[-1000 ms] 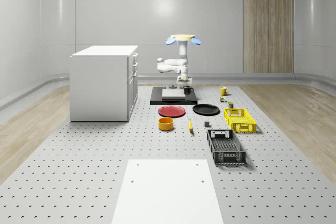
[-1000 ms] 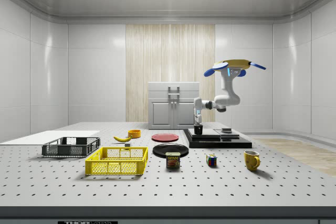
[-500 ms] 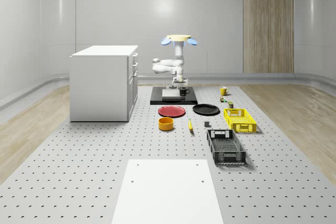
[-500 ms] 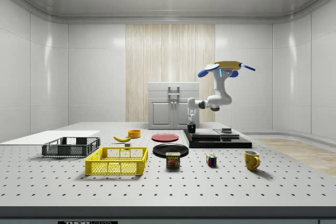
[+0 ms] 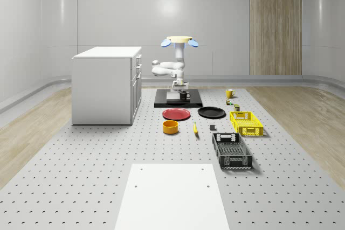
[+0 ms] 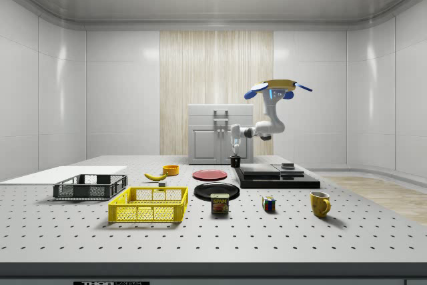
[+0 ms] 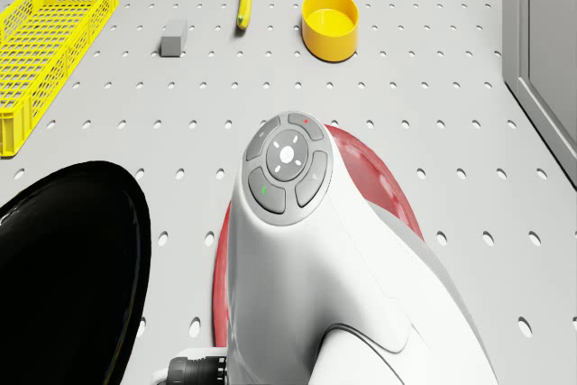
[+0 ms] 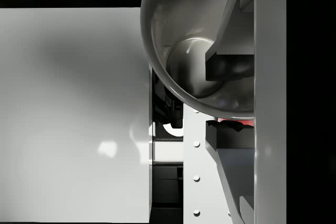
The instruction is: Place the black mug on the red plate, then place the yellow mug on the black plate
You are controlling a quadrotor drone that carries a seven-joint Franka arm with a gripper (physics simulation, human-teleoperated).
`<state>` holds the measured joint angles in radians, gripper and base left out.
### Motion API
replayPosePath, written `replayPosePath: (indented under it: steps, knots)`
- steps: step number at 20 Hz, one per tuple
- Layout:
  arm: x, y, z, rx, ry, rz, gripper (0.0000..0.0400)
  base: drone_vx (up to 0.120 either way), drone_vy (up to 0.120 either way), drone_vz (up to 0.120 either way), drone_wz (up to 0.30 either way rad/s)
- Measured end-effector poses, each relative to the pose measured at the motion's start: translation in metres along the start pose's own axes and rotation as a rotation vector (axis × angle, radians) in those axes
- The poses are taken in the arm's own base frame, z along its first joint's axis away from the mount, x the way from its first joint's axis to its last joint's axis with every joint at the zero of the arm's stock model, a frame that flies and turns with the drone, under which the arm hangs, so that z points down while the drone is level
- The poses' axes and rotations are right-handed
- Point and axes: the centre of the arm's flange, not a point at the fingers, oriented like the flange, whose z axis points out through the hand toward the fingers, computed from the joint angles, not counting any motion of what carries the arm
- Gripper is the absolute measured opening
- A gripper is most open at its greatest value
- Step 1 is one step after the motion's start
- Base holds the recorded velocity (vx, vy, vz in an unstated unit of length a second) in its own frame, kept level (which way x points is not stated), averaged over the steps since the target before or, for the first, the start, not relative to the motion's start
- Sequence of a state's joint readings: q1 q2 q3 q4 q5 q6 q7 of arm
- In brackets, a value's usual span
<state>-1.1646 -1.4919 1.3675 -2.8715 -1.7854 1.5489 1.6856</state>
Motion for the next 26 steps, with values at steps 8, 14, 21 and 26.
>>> replayPosePath:
  steps: [8,14,21,26]
  knots:
    - [0.0000,0.0000,0.0000,0.000,0.000,0.000,0.0110,0.120,-0.010,0.000,0.000]
    - [0.0000,0.0000,0.0000,0.000,0.000,0.000,0.0110,0.120,-0.060,0.000,0.000]
    - [0.0000,0.0000,0.0000,0.000,0.000,0.000,0.0110,0.120,0.000,0.000,0.000]
    - [0.0000,0.0000,0.0000,0.000,0.000,0.000,0.0110,0.112,0.000,0.000,0.000]
